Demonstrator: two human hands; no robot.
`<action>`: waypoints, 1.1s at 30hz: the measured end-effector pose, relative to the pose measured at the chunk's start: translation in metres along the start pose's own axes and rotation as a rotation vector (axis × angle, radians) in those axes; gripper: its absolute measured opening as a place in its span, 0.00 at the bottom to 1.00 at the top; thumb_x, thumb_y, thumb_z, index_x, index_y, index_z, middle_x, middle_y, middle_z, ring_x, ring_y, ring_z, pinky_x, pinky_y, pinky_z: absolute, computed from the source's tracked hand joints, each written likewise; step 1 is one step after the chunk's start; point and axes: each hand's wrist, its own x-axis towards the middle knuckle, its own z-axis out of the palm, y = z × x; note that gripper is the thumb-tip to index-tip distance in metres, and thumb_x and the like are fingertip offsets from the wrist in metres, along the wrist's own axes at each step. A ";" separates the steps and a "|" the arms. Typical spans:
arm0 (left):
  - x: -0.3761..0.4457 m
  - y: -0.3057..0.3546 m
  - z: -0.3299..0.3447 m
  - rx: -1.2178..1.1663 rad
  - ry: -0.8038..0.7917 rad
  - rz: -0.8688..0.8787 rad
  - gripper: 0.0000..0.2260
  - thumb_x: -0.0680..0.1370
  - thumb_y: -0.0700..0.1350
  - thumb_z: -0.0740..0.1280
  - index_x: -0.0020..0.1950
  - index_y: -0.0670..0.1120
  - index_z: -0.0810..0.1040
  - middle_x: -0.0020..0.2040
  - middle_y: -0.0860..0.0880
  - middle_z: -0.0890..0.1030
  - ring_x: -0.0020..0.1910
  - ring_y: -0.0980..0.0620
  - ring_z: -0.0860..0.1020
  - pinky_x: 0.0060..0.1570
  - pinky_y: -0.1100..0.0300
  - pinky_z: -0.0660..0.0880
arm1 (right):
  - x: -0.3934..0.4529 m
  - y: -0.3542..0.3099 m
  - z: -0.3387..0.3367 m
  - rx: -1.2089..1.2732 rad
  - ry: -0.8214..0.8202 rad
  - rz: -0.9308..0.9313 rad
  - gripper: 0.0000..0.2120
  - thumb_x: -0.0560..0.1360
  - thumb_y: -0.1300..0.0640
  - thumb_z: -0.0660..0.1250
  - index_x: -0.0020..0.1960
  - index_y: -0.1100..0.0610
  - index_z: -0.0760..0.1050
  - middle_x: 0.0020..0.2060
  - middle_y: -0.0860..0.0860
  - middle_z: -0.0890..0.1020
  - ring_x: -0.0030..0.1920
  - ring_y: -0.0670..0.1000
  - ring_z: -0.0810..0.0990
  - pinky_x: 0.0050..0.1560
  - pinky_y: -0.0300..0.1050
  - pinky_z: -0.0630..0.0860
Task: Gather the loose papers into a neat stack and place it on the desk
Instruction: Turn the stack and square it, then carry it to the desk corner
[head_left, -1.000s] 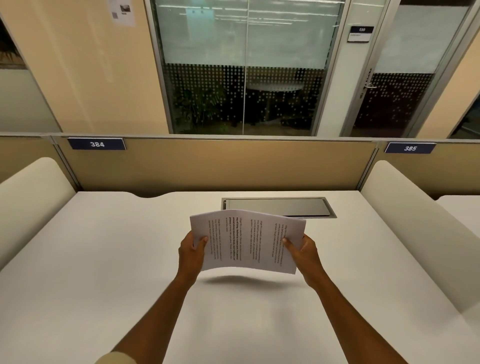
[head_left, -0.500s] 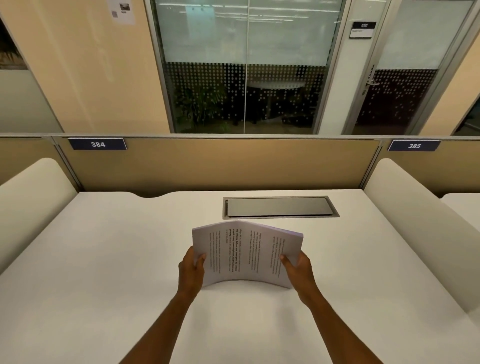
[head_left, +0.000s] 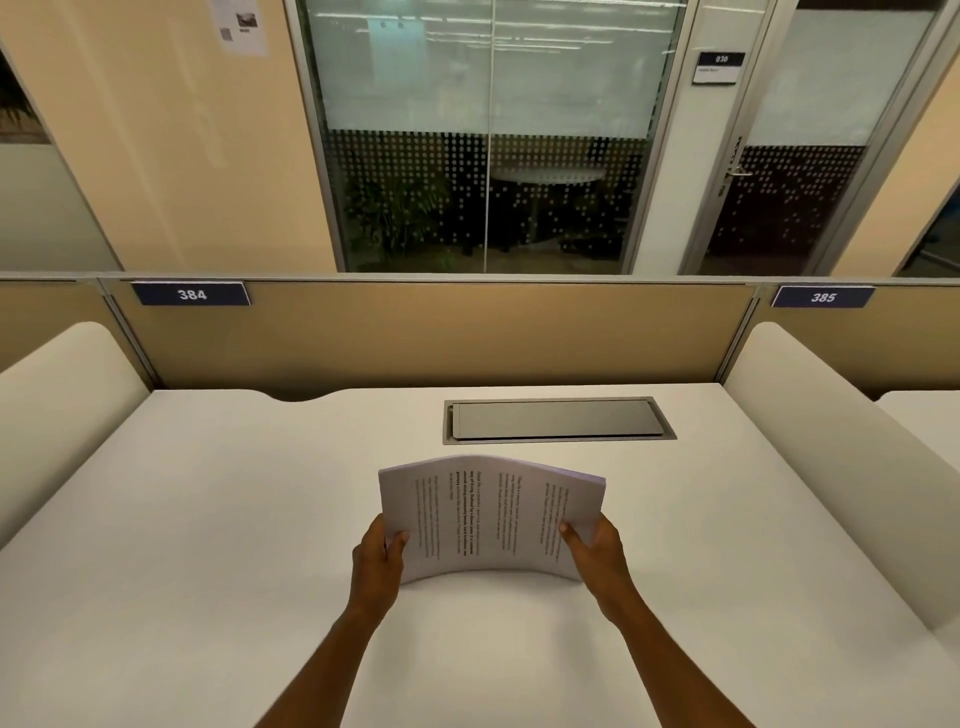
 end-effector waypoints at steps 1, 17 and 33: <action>0.001 0.003 0.000 -0.003 0.001 0.004 0.13 0.81 0.35 0.59 0.65 0.40 0.72 0.55 0.43 0.80 0.53 0.42 0.79 0.52 0.51 0.80 | 0.001 -0.001 0.000 0.001 0.001 -0.003 0.17 0.78 0.60 0.66 0.66 0.55 0.71 0.56 0.54 0.80 0.56 0.56 0.80 0.55 0.51 0.80; -0.002 -0.003 0.001 -0.011 0.007 -0.057 0.13 0.81 0.34 0.60 0.65 0.41 0.73 0.57 0.42 0.80 0.56 0.41 0.78 0.58 0.47 0.78 | -0.007 0.012 0.002 0.053 0.002 0.005 0.18 0.78 0.60 0.66 0.67 0.54 0.70 0.55 0.54 0.81 0.56 0.57 0.80 0.55 0.52 0.80; 0.072 0.102 -0.039 0.250 -0.034 0.315 0.06 0.82 0.43 0.59 0.47 0.43 0.70 0.40 0.50 0.80 0.38 0.54 0.82 0.29 0.66 0.78 | 0.022 -0.045 -0.027 0.172 0.031 -0.106 0.12 0.73 0.61 0.73 0.55 0.56 0.76 0.47 0.55 0.84 0.48 0.55 0.84 0.44 0.44 0.83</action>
